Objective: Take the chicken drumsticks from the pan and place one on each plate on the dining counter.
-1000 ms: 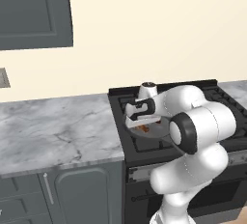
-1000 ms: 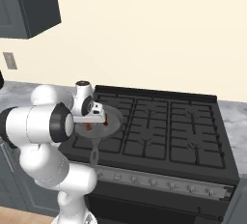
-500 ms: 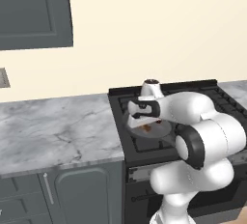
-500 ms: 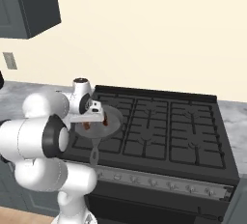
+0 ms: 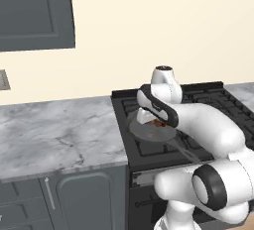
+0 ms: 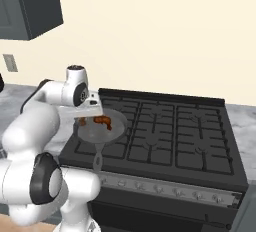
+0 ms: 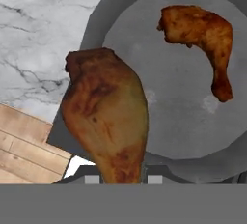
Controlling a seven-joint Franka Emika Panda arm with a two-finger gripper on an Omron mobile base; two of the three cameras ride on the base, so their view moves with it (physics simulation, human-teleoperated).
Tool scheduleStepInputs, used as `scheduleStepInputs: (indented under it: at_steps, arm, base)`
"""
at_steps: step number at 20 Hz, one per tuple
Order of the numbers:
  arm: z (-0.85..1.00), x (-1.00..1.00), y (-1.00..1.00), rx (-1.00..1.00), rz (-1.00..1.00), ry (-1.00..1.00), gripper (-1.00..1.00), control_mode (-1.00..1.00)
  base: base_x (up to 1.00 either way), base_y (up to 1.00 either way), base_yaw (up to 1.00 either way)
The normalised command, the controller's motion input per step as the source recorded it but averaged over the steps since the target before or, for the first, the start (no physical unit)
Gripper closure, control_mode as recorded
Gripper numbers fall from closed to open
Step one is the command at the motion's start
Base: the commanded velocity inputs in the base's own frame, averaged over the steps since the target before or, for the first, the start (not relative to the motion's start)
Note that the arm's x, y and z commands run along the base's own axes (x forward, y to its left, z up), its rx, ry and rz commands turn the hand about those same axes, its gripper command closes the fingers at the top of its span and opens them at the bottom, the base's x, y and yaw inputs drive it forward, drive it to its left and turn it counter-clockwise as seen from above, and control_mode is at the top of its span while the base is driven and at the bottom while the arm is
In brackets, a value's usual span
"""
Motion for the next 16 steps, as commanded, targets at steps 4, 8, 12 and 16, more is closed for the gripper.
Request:
scheduleStepInputs:
  at_steps: [4, 8, 12, 16]
  arm:
    - [0.51, -0.64, 0.0, 0.0, 0.0, -0.12, 1.0, -1.0]
    - [0.46, -0.52, 0.0, 0.0, 0.0, -0.08, 1.0, -1.0]
    - [0.4, -0.43, 0.0, 0.0, 0.0, 0.0, 1.0, -1.0]
    - [0.0, -0.02, 0.0, -0.01, 0.0, 0.03, 1.0, -1.0]
  base:
    - [0.0, 0.0, 0.0]
    - [0.0, 0.0, 0.0]
    - [0.0, 0.0, 0.0]
    - [0.0, 0.0, 0.0]
